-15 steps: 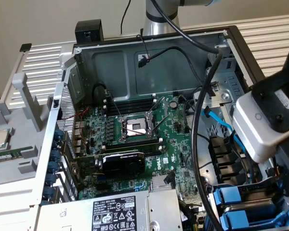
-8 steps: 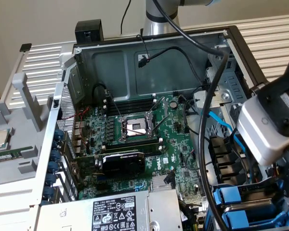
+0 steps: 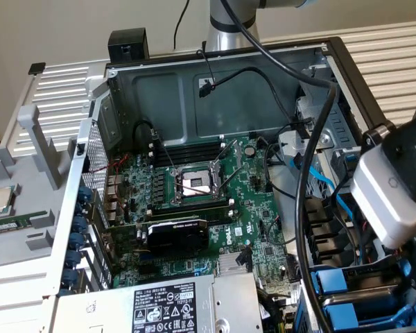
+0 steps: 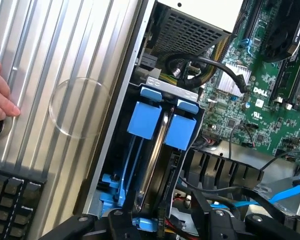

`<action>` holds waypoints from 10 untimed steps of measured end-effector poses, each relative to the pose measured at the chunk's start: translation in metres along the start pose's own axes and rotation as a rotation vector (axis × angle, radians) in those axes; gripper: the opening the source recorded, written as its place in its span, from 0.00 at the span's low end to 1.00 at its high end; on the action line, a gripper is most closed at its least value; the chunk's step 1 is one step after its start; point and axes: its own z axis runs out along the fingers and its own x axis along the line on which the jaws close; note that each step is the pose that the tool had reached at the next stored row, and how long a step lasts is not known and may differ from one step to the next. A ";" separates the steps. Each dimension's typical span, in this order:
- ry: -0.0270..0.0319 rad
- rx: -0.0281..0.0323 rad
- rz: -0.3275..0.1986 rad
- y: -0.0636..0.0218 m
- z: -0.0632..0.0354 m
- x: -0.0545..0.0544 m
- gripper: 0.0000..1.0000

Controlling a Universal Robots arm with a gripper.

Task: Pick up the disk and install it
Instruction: 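Insert the first disk wire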

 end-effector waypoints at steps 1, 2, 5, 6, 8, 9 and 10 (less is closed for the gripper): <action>-0.0035 -0.0030 0.001 0.0000 0.0004 0.000 0.55; -0.0069 -0.0050 0.001 0.0001 0.0009 0.000 0.55; -0.0156 -0.0088 0.003 -0.0003 0.0012 0.000 0.55; -0.0172 -0.0092 0.003 -0.0007 0.0013 0.000 0.55; -0.0201 -0.0115 0.003 -0.0020 0.0017 0.001 0.55; -0.0214 -0.0131 0.004 -0.0023 0.0019 0.001 0.55; -0.0222 -0.0150 0.004 -0.0022 0.0020 0.001 0.55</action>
